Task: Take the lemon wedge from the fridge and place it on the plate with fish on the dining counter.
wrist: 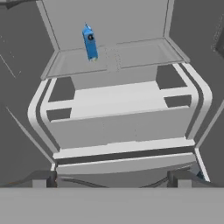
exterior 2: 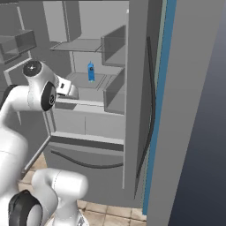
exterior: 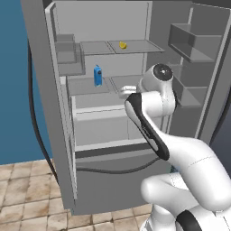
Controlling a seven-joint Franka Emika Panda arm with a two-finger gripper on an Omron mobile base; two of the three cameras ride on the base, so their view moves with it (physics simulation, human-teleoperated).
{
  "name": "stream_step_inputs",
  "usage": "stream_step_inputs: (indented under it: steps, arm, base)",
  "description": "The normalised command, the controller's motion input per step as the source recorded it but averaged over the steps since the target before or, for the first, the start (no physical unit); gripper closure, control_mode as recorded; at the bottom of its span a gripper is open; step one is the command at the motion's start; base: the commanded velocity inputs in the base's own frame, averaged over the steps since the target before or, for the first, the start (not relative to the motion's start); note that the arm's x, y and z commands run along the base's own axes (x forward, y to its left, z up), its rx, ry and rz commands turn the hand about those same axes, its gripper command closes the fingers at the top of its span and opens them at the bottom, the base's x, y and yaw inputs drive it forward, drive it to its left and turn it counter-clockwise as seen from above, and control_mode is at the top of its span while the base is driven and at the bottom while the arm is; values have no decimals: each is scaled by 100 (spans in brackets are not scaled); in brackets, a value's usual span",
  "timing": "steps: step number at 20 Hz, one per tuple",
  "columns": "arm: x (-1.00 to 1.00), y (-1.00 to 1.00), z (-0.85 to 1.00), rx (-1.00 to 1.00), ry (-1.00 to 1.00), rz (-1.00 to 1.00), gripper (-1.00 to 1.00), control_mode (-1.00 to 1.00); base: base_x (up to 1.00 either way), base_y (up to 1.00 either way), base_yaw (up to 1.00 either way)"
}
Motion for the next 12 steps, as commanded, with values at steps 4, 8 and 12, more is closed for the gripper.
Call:
stream_step_inputs:
  steps: [4,8,12]
  arm:
    - [0,-92,0,7,0,-7,-100,-100]
    - [0,-11,0,0,0,0,-100,-100]
    - [0,0,0,0,0,0,-100,-100]
  base:
    - [0,0,0]
    - [0,0,0]
    - [0,0,0]
